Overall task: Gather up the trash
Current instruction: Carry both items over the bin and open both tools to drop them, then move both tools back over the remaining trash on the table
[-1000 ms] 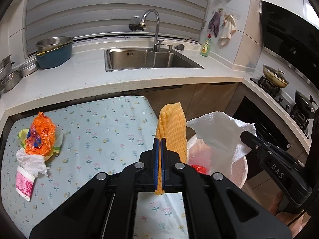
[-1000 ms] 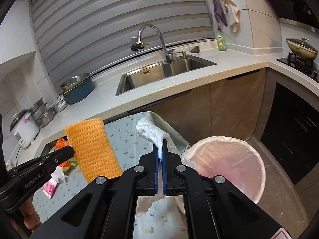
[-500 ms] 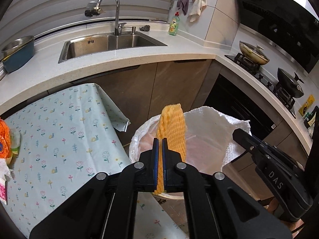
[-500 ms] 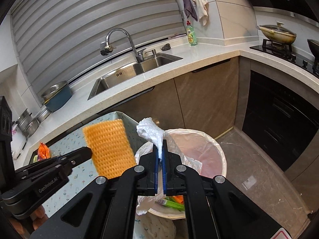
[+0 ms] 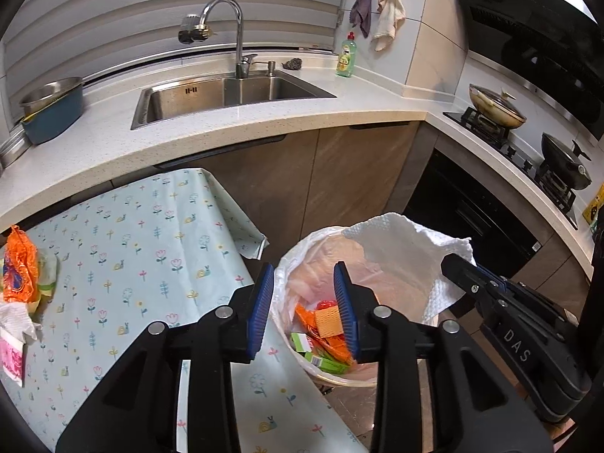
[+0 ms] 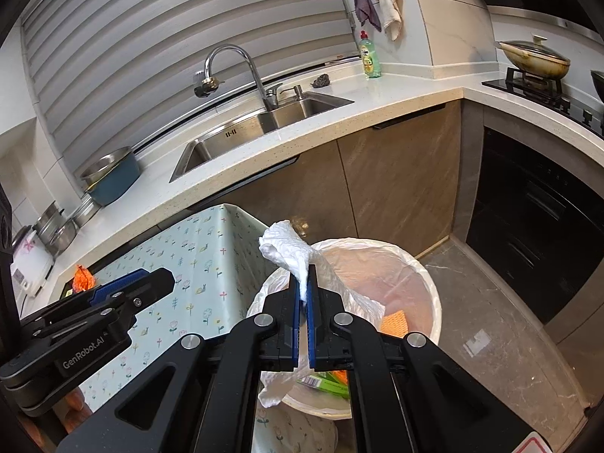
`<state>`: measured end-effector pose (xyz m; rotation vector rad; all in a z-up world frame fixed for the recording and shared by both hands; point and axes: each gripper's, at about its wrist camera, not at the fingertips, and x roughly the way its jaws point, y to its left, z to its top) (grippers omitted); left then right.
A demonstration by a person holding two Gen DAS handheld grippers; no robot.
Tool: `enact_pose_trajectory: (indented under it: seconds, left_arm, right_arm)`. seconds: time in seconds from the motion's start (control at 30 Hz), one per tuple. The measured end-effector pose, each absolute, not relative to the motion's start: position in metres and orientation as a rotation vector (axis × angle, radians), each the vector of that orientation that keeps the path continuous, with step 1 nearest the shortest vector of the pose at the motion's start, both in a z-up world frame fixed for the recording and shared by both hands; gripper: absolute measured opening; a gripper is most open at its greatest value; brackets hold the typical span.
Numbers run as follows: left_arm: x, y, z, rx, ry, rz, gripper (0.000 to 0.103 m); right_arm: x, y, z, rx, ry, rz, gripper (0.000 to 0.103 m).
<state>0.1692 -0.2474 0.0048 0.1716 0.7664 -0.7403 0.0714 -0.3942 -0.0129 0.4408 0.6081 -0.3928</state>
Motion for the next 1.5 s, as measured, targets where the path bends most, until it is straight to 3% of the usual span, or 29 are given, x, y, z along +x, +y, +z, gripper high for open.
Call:
enact_pose_trajectory:
  seconds: [0.07,0.17,0.23,0.33,0.63,1.07,1.5]
  left_arm:
    - [0.172,-0.241,0.006,0.162,0.765,-0.731,0.034]
    - [0.177,-0.230,0.007,0.144,0.762,-0.702,0.052]
    - [0.179,-0.220,0.008,0.131,0.753,-0.680,0.058]
    - [0.184,-0.206,0.009,0.123,0.747,-0.647,0.061]
    - [0.203,-0.145,0.012,0.078,0.726,-0.516,0.078]
    - [0.227,-0.031,0.003,0.015,0.733,-0.330,0.082]
    - [0.244,0.079,-0.023,0.015,0.753,-0.165,0.092]
  right_arm:
    - [0.075,-0.390,-0.013,0.436,0.611,-0.389,0.005]
    - [0.082,-0.386,-0.014,0.427,0.618,-0.388,0.016]
    - [0.086,-0.382,-0.014,0.415,0.616,-0.391,0.034]
    - [0.090,-0.375,-0.011,0.403,0.604,-0.394,0.045]
    - [0.111,-0.340,0.000,0.371,0.597,-0.327,0.053]
    - [0.156,-0.249,0.002,0.295,0.639,-0.171,0.053]
    - [0.202,-0.153,-0.001,0.238,0.684,-0.021,0.056]
